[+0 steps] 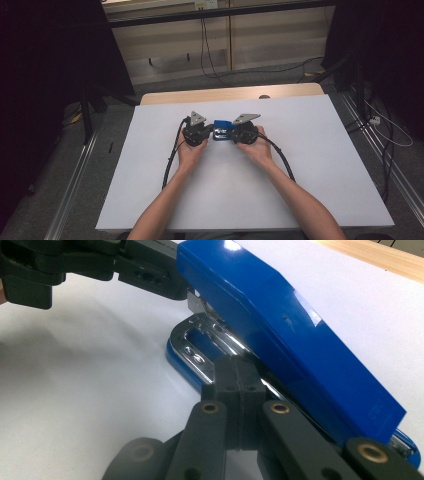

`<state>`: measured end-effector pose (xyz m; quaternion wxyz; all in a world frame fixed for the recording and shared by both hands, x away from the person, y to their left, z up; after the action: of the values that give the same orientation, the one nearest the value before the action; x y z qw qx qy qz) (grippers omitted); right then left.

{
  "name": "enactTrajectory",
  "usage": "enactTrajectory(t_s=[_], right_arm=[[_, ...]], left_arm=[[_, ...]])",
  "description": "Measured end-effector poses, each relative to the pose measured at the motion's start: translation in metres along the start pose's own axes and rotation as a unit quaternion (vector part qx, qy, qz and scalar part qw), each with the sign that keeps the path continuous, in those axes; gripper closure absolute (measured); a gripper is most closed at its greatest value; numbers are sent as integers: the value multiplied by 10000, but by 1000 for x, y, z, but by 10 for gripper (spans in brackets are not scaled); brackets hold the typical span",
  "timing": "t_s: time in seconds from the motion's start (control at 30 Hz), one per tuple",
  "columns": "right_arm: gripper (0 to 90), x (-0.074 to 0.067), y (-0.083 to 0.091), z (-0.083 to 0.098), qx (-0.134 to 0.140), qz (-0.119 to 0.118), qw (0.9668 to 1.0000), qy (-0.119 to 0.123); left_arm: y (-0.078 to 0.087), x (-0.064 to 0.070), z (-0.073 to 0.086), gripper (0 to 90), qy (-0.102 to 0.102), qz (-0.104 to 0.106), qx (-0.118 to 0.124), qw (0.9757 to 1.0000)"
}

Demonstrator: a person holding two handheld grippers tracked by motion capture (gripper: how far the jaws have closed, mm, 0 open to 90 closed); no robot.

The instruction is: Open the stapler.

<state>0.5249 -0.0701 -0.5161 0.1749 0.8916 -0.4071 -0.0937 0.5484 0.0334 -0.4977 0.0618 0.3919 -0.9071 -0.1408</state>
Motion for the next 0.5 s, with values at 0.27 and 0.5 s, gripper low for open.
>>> enactTrajectory(t_s=[0.27, 0.5], right_arm=[[900, 0, 0, 0, 3, 37, 10000, 20], [900, 0, 0, 0, 11, 74, 9999, 72]], left_arm=[[2, 2, -6, 900, 75, 6, 68, 9999], [4, 6, -18, 900, 262, 147, 240, 9993]])
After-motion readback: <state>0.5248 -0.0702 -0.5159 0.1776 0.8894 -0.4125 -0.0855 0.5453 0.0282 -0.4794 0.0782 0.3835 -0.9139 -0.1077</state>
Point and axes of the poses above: each handheld gripper's, and its own axes: y roughly backward along the jaws, z roughly out of its underside, x roughly to its right, the point moved 9 cm from there along -y, roughly forward along the jaws, and after that the axes turned 13 degrees about x, right-handed, at the moved point
